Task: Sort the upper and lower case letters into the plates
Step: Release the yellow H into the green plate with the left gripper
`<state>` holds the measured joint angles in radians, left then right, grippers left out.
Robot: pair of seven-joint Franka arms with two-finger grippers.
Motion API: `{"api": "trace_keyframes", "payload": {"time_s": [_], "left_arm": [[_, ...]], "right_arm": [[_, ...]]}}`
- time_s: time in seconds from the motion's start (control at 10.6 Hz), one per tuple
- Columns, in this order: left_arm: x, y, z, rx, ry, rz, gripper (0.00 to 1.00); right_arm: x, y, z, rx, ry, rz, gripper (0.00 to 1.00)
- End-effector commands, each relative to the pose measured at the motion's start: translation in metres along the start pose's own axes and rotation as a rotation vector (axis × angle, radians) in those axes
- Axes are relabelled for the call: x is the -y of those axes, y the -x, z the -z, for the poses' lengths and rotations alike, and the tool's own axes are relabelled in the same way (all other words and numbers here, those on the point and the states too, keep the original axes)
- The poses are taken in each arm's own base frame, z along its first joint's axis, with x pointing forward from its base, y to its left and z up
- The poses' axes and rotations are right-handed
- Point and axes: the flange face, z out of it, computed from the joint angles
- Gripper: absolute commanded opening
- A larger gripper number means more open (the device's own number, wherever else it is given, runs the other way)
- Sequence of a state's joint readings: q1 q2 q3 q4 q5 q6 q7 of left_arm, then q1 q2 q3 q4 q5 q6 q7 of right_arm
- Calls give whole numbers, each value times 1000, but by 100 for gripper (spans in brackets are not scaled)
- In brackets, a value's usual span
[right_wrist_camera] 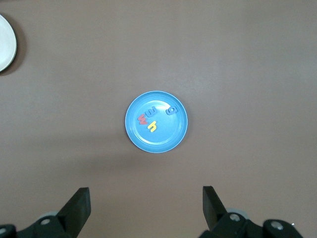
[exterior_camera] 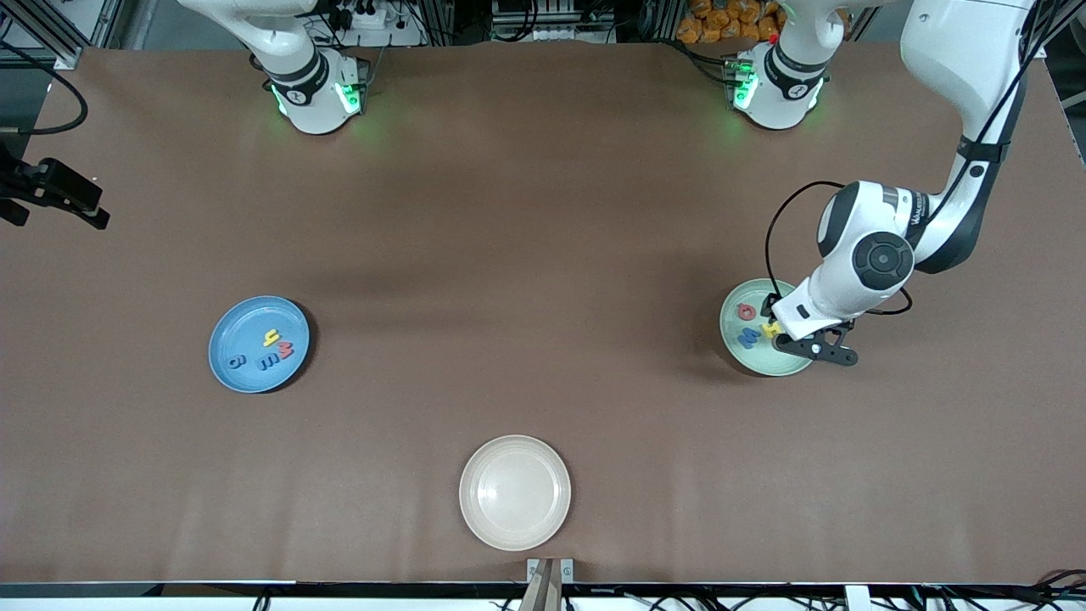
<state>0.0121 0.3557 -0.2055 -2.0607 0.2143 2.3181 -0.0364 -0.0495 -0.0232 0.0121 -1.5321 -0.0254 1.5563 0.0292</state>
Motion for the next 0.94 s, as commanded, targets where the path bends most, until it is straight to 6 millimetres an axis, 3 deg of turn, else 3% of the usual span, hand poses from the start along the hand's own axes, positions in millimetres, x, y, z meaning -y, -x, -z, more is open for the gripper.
{"api": "trace_keyframes", "payload": {"time_s": [0.0,0.28,0.66,0.85], "left_arm": [[4,9,24,-8,-24,10,100],[10,14,75,-16,-53,18,100],[13,28,216,-72,27,118,100],[34,36,271,-132,17,158,100]], "right_arm": [[2,5,8,-9,-6,-35,100],[0,1,15,-26,-14,-30,100],[4,7,12,27,-18,-1,100],[9,8,10,38,-22,43,100]]}}
